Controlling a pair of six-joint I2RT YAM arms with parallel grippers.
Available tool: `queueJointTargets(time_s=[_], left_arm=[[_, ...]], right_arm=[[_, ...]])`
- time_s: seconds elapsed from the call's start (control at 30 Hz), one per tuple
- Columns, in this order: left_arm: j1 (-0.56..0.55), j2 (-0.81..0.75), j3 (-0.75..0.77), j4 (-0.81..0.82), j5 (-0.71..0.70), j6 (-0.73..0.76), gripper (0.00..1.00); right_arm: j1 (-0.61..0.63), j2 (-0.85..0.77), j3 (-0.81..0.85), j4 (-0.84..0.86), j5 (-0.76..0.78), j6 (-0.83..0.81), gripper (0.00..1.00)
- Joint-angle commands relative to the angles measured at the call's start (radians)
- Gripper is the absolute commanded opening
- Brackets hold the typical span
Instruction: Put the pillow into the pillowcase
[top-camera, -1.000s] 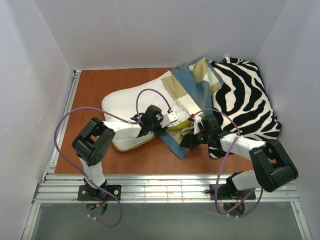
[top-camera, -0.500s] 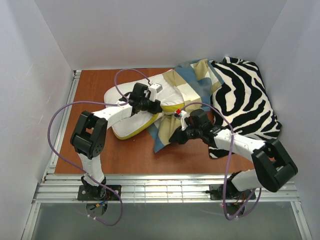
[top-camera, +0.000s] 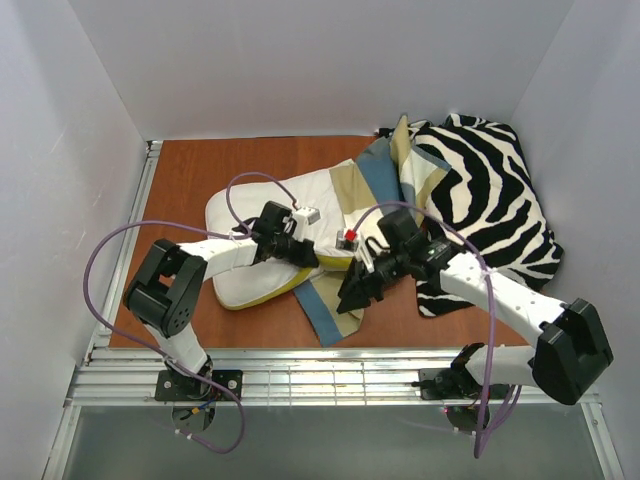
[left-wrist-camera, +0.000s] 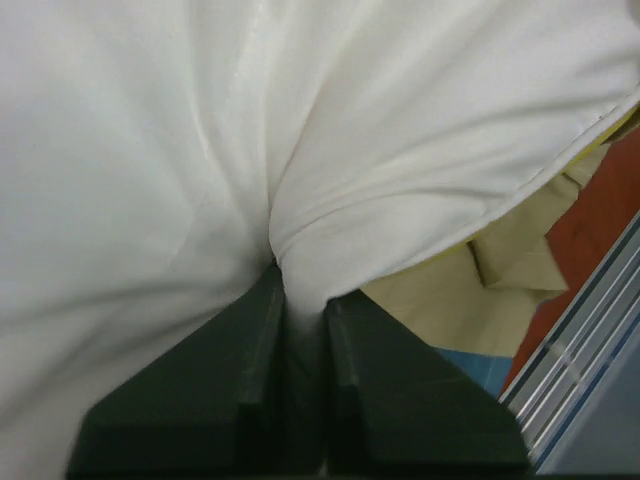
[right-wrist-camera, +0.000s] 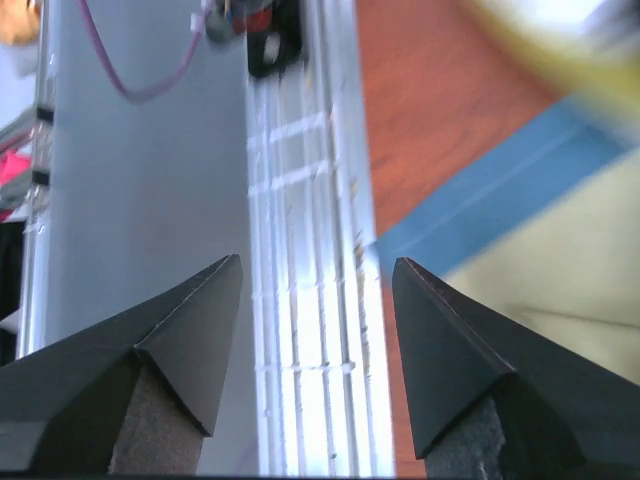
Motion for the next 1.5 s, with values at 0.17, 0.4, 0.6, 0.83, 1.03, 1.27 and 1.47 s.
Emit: queueJointTargets(time_s=[0.17, 0.4, 0.6, 0.83, 1.03, 1.27, 1.47], left_arm=[[0.022, -0.315, -0.082, -0.166, 0.241, 0.238, 0.67], [0.071, -0.354, -0.022, -0.099, -0.029, 0.255, 0.73], [0.343, -0.043, 0.339, -0.185, 0.142, 0.295, 0.84], [0.481, 0.430, 0.852, -0.471, 0.327, 0.579, 0.98], [0.484, 0.623, 0.950, -0.597, 0.414, 0.709, 0.98], [0.469, 0.576, 0.779, -0.683, 0.462, 0.827, 0.95], [0.443, 0.469, 0.642, -0.655, 0.451, 0.922, 0.00]], right_arm=[[-0.161, 0.097, 0.382, -0.109, 0.443, -0.104, 0.51], [-0.160, 0.489, 0.687, -0.096, 0.712, -0.111, 0.53], [-0.170, 0.815, 1.097, -0.118, 0.818, -0.127, 0.68], [-0.175, 0.930, 1.076, -0.176, 0.632, -0.210, 0.65], [-0.177, 0.886, 0.866, -0.191, 0.568, -0.235, 0.63], [-0.177, 0.808, 0.780, -0.201, 0.489, -0.244, 0.56], [-0.215, 0.745, 0.937, -0.173, 0.495, -0.146, 0.61]])
